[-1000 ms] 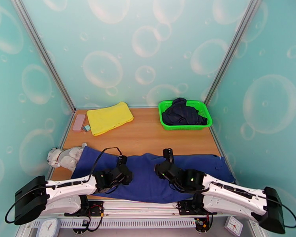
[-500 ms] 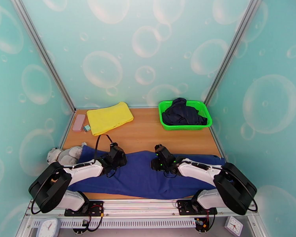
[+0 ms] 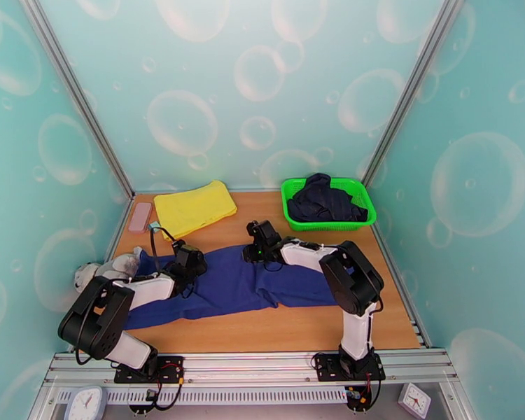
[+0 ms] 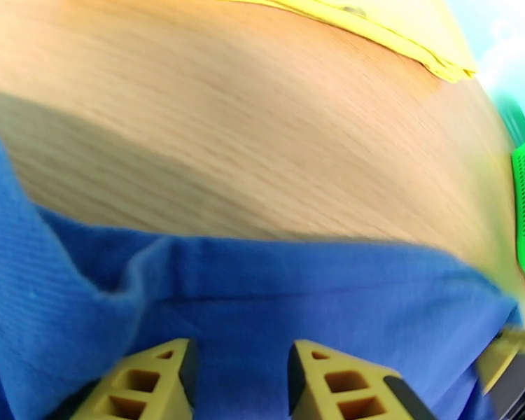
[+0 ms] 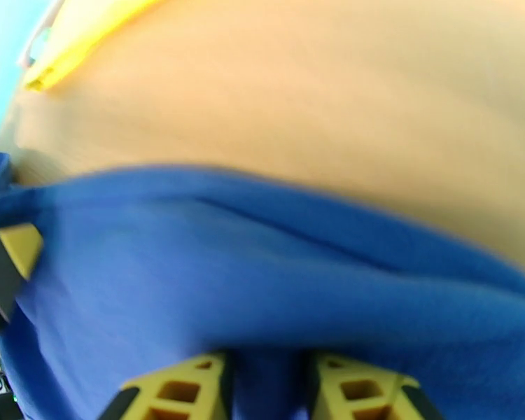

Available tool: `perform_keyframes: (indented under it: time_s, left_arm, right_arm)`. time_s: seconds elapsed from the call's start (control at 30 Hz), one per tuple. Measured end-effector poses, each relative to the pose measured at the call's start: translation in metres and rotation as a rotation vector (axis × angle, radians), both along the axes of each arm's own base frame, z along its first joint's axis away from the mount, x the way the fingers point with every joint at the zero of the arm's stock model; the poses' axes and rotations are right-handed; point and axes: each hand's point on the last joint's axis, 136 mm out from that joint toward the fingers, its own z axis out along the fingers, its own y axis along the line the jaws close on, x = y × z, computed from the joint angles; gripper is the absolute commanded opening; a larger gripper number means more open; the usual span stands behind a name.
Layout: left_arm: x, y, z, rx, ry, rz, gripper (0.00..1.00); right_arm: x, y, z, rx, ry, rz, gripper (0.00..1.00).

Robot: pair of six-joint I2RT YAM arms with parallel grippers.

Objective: Fold and stack the trousers

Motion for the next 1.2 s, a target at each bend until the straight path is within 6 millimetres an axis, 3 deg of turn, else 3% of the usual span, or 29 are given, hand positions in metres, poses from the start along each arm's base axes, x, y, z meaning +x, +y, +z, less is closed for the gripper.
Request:
perform_keyframes:
  time_s: [0.03,0.1,0.23,0.3,0.37,0.47,0.53,0.63,0.7,0.73,0.83,1.03,1.1,1.2]
  left_arm:
    - [-0.001,-0.008,0.006,0.009,-0.017,-0.032,0.43]
    - [-0.005,-0.043,0.028,0.015,-0.075,-0.143,0.45]
    - [-0.019,-0.119,0.069,-0.044,-0.164,-0.342,0.46]
    - [-0.028,-0.146,0.073,-0.070,-0.167,-0.412,0.46]
    - [-0.034,-0.162,0.063,-0.075,-0.144,-0.449,0.46]
    - [-0.042,-0.166,0.033,-0.057,-0.075,-0.456,0.47]
    - [-0.045,-0.161,0.015,-0.035,-0.034,-0.446,0.47]
    - [-0.050,-0.149,-0.007,-0.014,0.011,-0.422,0.48]
    - [-0.048,-0.146,-0.009,-0.031,0.005,-0.413,0.48]
    - [-0.047,-0.146,-0.009,-0.041,-0.003,-0.412,0.48]
    - [-0.044,-0.145,-0.009,-0.067,-0.024,-0.409,0.47]
    - [-0.038,-0.142,-0.007,-0.116,-0.055,-0.406,0.47]
    - [-0.037,-0.143,-0.007,-0.123,-0.064,-0.406,0.47]
    - [-0.035,-0.144,-0.007,-0.128,-0.073,-0.407,0.47]
  right_arm:
    - [0.000,-0.003,0.008,-0.004,-0.026,-0.005,0.42]
    - [-0.009,-0.020,0.035,-0.006,-0.097,-0.039,0.47]
    - [-0.036,-0.092,0.082,-0.001,-0.216,-0.191,0.52]
    - [-0.046,-0.142,0.085,0.003,-0.240,-0.319,0.54]
    - [-0.065,-0.199,0.067,0.001,-0.224,-0.478,0.61]
    - [-0.111,-0.262,0.037,0.012,-0.185,-0.676,0.67]
    - [-0.131,-0.283,0.042,0.038,-0.203,-0.766,0.78]
    - [-0.139,-0.297,0.073,0.134,-0.285,-0.882,0.86]
    - [-0.141,-0.302,0.076,0.171,-0.262,-0.951,0.91]
    - [-0.142,-0.305,0.069,0.168,-0.226,-0.988,0.99]
    - [-0.150,-0.319,0.040,0.125,-0.111,-1.120,0.99]
    - [-0.186,-0.367,-0.023,0.054,0.095,-1.438,0.99]
    - [-0.196,-0.377,-0.036,0.057,0.153,-1.511,0.99]
    - [-0.196,-0.383,-0.038,0.093,0.161,-1.556,0.86]
